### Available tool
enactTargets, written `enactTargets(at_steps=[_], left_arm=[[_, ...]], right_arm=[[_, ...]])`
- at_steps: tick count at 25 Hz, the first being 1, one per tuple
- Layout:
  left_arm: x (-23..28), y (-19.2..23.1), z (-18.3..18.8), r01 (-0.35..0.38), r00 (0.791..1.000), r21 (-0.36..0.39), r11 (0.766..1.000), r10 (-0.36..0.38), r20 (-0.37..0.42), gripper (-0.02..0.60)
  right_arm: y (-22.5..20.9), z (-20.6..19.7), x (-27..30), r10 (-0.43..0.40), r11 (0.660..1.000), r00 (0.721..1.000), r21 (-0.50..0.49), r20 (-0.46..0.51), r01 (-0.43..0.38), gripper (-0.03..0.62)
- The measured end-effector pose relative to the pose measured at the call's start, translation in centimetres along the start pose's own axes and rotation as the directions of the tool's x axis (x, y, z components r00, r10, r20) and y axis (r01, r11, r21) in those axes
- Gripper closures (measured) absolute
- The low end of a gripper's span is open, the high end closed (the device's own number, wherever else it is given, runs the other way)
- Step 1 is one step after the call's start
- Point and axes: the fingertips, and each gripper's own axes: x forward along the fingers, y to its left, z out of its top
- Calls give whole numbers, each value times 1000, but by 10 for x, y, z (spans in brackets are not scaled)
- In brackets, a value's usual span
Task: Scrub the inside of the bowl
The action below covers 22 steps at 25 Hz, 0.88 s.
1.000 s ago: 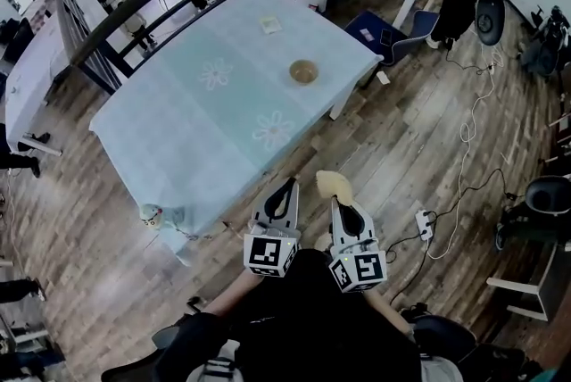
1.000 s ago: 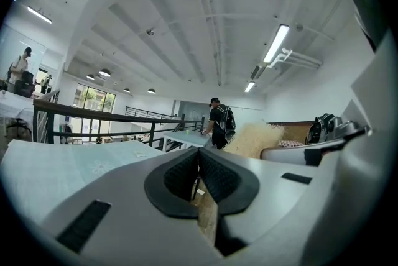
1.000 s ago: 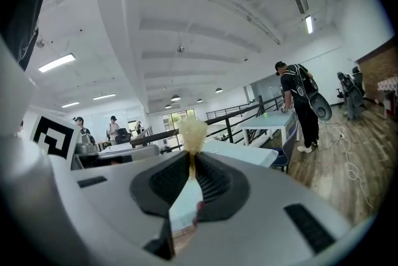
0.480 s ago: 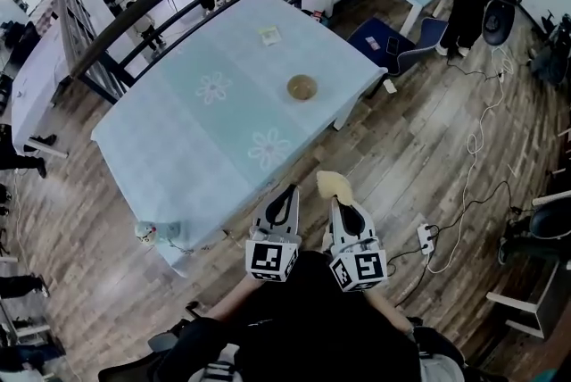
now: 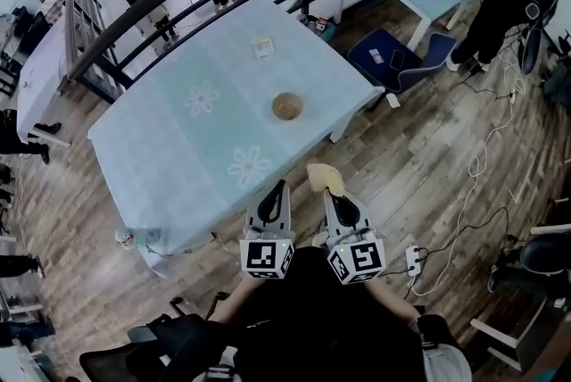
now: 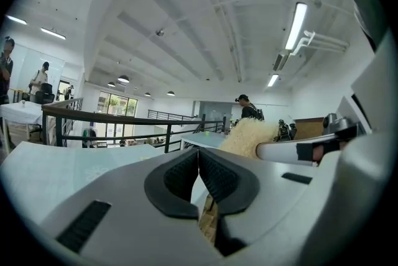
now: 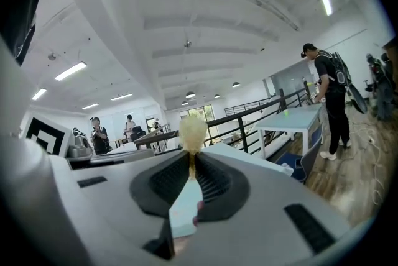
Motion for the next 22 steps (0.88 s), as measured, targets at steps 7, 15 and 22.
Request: enactTargets(at_steps=[7,15,22], left_arm=[[36,-36,-11,-90,996,-34,995,90,-4,566],[73,-49,-17,-133,990,-48,990,131,-48,566],[116,-36,-35,-154,986,-104,983,145,-83,566]], right_arm=[[-57,13,4,72,997,997,-13,-14,-72,556],[-100,17,18,85,996,996,11,-43,-84,556],[-129,4,51,74,997,992,13,-98,-73,556]])
